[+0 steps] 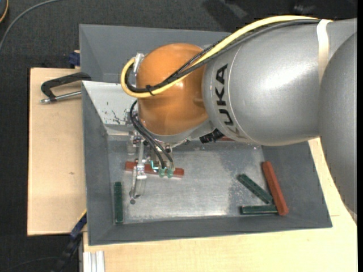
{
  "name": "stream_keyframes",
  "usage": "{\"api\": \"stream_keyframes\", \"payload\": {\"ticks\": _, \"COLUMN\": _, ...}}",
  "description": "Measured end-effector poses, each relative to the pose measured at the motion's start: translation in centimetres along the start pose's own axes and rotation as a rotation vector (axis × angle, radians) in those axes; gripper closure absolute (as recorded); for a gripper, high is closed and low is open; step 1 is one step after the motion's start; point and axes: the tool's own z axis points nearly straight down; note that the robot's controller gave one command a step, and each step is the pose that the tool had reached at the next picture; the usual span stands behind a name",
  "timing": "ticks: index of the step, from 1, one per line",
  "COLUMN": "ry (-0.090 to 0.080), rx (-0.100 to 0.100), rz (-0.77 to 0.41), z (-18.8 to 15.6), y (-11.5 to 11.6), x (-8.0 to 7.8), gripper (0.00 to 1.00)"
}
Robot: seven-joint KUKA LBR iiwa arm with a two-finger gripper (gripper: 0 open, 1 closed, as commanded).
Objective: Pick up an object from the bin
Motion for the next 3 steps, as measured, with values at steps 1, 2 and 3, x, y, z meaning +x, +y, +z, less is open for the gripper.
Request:
{"api": "stream_keyframes", "payload": {"ticks": 1, "ry": -0.003, "rx": 0.002, "rz": -0.363, "z": 9.1, "y": -3.0, "x": -1.8, "gripper": 0.0}}
{"api": "stream_keyframes", "payload": {"ticks": 2, "ry": -0.006, "rx": 0.004, "rz": -0.599, "z": 14.4, "y": -13.3, "x": -5.6, "gripper": 0.0}}
{"api": "stream_keyframes", "payload": {"ticks": 3, "ry": -0.008, "rx": 0.0, "rz": -0.603, "z": 14.3, "y": -12.9, "x": -5.5, "gripper": 1.0}}
